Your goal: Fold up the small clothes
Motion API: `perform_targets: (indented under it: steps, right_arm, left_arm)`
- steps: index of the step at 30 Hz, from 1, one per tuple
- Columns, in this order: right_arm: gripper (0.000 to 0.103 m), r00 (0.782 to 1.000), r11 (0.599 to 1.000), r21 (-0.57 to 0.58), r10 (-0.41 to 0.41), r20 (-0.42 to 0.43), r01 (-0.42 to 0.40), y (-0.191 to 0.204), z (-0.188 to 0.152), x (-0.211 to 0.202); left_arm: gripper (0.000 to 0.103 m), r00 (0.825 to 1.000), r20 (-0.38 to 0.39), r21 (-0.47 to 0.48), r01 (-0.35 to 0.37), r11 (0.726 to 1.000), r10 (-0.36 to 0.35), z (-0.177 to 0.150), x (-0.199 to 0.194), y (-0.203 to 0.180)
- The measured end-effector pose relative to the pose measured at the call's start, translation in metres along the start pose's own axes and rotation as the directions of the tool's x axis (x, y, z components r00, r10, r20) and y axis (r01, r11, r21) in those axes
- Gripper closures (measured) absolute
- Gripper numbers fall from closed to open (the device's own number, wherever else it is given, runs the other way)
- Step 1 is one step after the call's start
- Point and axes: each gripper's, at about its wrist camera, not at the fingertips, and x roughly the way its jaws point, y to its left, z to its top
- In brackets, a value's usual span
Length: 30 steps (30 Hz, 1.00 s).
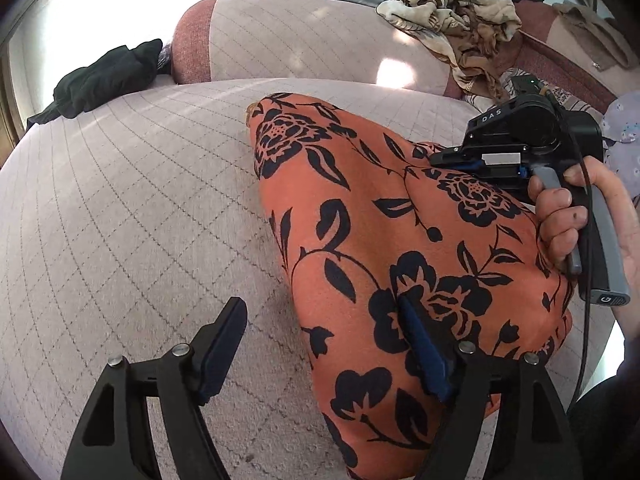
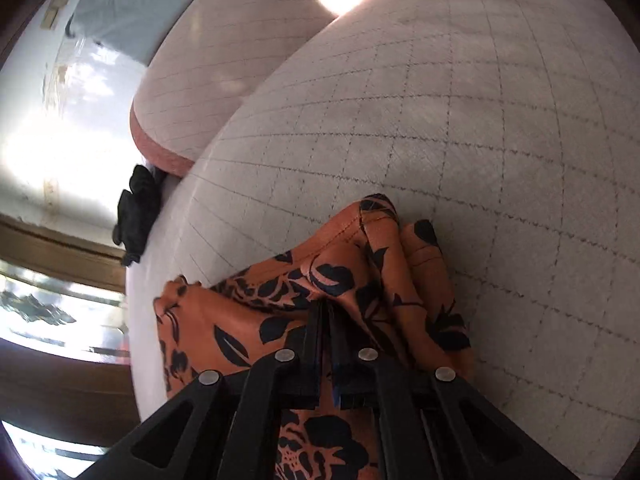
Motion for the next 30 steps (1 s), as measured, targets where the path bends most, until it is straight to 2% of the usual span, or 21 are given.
perform_targets:
  steps: [3,7,12,15,16,17,22,26,28,30]
  right_arm:
    - [0.096,1.000,1.000,0.004,0.013,0.003,-0.013,0.005,-0.004,-0.020]
    - [0.094,0.999,0.990,-0.140,0.039,0.021,-0.036,0.024,-0.033,-0.065]
    - [0.094,1.000,0.956,-0.293,-0.020,0.005,0.020,0.030,-0.086,-0.099]
    - [0.096,0.989,0.945,-0.308,-0.137,-0.062,0.112,0.006,-0.117,-0.088]
    - [0.096,0.992,0.950,-0.298,-0.113,-0.054,0.092,-0.003,-0.124,-0.086]
    - [0.096,0.996,0.956,-0.285,-0.081,-0.033,0.068,-0.010,-0.127,-0.090]
    - [0.097,0.997,0.957,-0.286,-0.067,-0.042,0.053,-0.014,-0.130,-0.106]
    - [0.094,0.998,0.937,-0.344,-0.039,0.051,0.054,0.001,-0.135,-0.123]
    - [0.094,0.997,0.921,-0.387,-0.021,0.070,0.046,0.010,-0.135,-0.123]
    - [0.093,0.992,0.903,-0.410,-0.125,0.031,0.126,0.010,-0.138,-0.102]
  left_arm:
    - [0.019,1.000,-0.004,-0.040,0.030,0.999,-0.030,0.001,0.001,0.006]
    - [0.019,0.999,-0.024,-0.078,0.038,0.996,-0.040,0.003,0.001,0.010]
    - [0.019,1.000,-0.014,-0.055,0.002,0.998,-0.003,0.001,-0.003,0.004]
    - [0.019,1.000,-0.016,-0.051,0.001,0.999,-0.002,0.001,-0.002,0.004]
    - [0.019,1.000,-0.012,-0.050,0.000,0.999,0.000,0.001,-0.002,0.004]
    - [0.019,1.000,-0.011,-0.048,-0.003,0.999,0.003,0.001,-0.002,0.004]
    - [0.019,1.000,0.001,-0.039,-0.019,0.999,0.019,0.000,-0.002,0.001]
    - [0.019,0.999,0.009,-0.028,-0.035,0.999,0.035,0.001,-0.002,-0.002]
    - [0.019,0.999,0.008,-0.029,-0.037,0.999,0.037,0.002,-0.001,-0.002]
    - [0.019,0.999,0.003,-0.029,-0.036,0.999,0.037,0.002,-0.001,-0.002]
